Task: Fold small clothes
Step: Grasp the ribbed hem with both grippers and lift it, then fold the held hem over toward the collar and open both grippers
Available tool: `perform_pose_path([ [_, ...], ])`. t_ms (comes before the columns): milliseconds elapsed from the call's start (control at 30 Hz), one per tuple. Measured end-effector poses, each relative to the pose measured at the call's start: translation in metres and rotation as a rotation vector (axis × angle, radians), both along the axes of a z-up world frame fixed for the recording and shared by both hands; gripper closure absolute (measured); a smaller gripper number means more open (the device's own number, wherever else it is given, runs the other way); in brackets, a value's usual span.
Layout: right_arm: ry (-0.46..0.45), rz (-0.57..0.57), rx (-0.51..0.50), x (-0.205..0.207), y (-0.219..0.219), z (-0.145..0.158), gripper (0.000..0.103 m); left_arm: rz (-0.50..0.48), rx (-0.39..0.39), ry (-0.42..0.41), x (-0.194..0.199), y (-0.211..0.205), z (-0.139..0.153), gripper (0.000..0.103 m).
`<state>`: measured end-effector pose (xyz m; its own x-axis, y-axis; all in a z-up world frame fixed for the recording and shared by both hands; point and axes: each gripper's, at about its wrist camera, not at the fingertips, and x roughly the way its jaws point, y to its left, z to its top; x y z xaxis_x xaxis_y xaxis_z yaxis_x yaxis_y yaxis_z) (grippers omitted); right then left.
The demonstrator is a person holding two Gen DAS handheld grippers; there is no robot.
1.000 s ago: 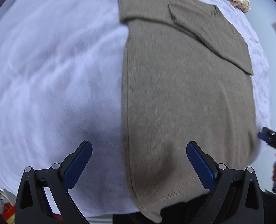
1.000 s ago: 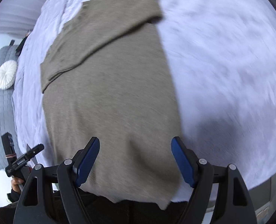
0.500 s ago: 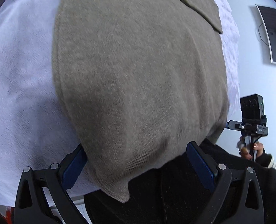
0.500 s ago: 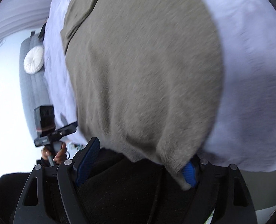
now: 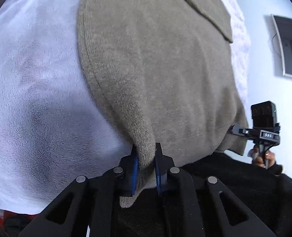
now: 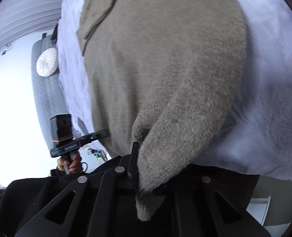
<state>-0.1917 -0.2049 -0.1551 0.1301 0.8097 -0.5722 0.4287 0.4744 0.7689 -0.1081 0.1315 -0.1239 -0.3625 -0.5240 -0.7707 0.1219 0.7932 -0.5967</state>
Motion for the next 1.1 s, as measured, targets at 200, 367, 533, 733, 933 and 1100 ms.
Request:
perform_pose_path([
  [200, -0.107, -0.069, 0.078, 0.024, -0.006, 0.025, 0.093, 0.073, -0.11, -0.073, 0.021, 0.009, 0.031, 0.087],
  [367, -0.213, -0.162, 0.136, 0.056, -0.017, 0.05, 0.093, 0.17, -0.18, -0.171, 0.066, 0.013, 0.058, 0.087],
  [533, -0.314, -0.237, 0.178, 0.097, -0.035, 0.071, 0.093, 0.261, -0.242, -0.269, 0.114, 0.015, 0.084, 0.087],
  [733, -0.386, -0.276, 0.165, 0.161, -0.061, 0.084, 0.093, 0.315, -0.241, -0.353, 0.174, -0.006, 0.088, 0.087],
  [933, -0.377, -0.299, 0.137, 0.212, -0.093, 0.072, 0.093, 0.346, -0.201, -0.37, 0.228, -0.033, 0.065, 0.087],
  [1100, -0.308, -0.313, 0.096, 0.24, -0.113, 0.039, 0.093, 0.334, -0.123, -0.373, 0.26, -0.047, 0.031, 0.087],
])
